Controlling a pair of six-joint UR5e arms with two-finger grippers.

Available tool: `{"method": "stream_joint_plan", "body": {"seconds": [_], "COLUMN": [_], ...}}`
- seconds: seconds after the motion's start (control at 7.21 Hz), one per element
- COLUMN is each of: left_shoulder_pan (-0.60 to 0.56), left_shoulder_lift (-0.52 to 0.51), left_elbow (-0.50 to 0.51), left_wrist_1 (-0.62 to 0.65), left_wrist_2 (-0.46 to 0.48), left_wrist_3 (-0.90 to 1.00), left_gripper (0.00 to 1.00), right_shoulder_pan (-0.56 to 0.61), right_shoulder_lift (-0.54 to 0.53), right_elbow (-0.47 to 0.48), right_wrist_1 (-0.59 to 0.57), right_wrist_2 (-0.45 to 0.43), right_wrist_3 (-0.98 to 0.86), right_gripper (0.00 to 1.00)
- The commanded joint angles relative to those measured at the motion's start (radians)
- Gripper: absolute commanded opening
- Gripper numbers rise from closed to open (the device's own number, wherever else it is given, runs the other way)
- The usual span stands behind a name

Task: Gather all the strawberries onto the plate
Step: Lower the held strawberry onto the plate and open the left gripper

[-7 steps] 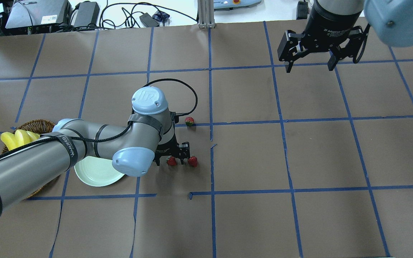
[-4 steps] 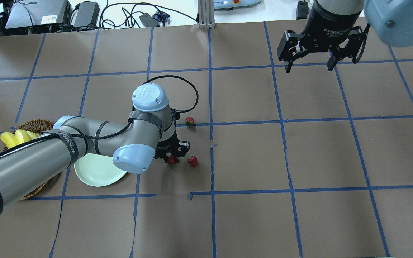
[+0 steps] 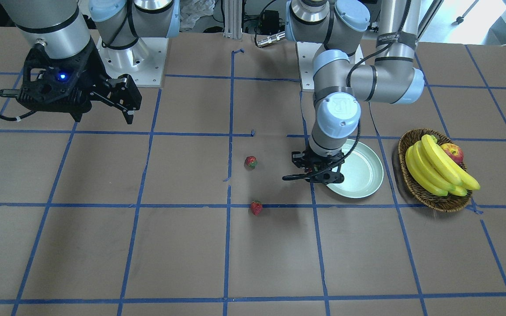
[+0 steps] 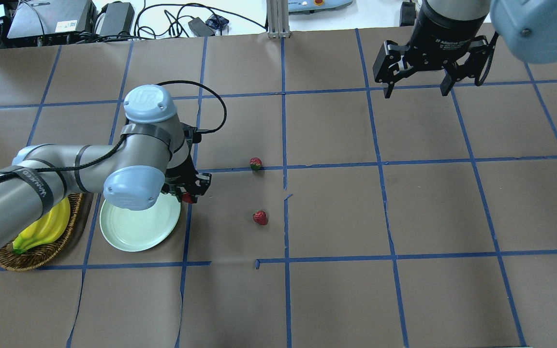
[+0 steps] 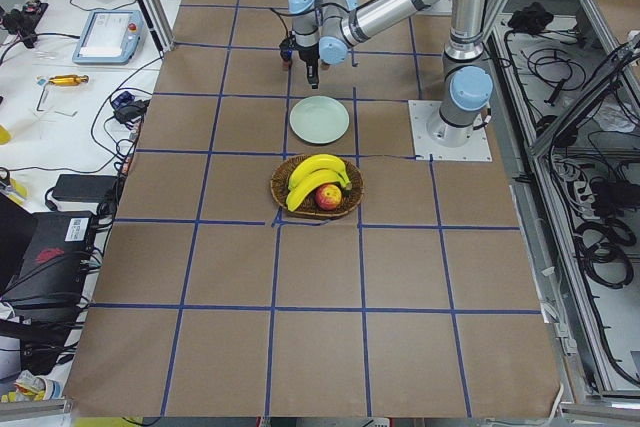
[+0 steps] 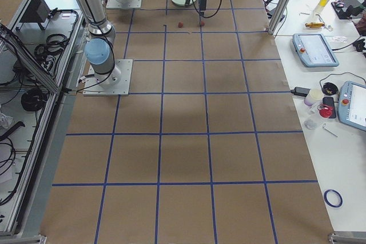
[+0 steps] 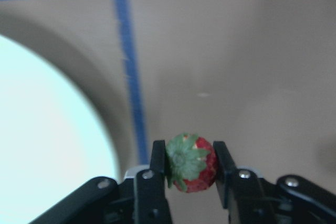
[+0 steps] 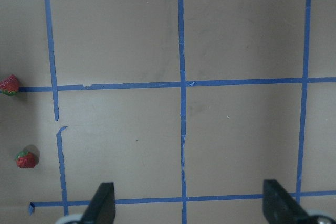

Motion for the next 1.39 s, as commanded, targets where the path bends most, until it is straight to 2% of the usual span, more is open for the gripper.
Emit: {"method": "stream_joint_plan", "body": {"seconds": [0.0, 0.14, 0.28, 0.42, 0.69, 0.83, 1.25], "left_shoulder_pan": [0.13, 0.13, 0.12, 0.107, 0.028, -0.055, -0.161], "left_shoulder_lift": [0.014, 0.013, 0.014, 0.022, 0.007, -0.01, -0.171], "left_elbow": [-0.011, -0.044, -0.086, -0.082, 0.022, 0.08, 0.229], "left_wrist_1": [-0.017, -0.017, -0.01, 0.003, 0.033, 0.032, 0.112], "left_wrist_2": [0.008, 0.005, 0.002, 0.0, -0.05, -0.131, -0.172], "left_wrist_3": [0.168, 0.155, 0.126, 0.119, -0.033, -0.168, -0.357], "left_gripper": [0.0, 0.12, 0.79, 0.92, 0.93, 0.93, 0.89], "right_shoulder_pan": [0.0, 0.002, 0.002, 0.0, 0.002, 0.002, 0.005], "right_shoulder_lift": [0.0, 0.0, 0.0, 0.0, 0.0, 0.0, 0.0], "right_elbow": [0.0, 0.0, 0.0, 0.0, 0.0, 0.0, 0.0], "right_wrist_1": [0.001, 0.001, 0.001, 0.001, 0.001, 0.001, 0.001], "right_wrist_2": [0.0, 0.0, 0.0, 0.0, 0.0, 0.0, 0.0], "right_wrist_3": [0.001, 0.001, 0.001, 0.001, 0.001, 0.001, 0.001], "right_gripper": [1.0, 1.0, 1.0, 1.0, 1.0, 1.0, 1.0]}}
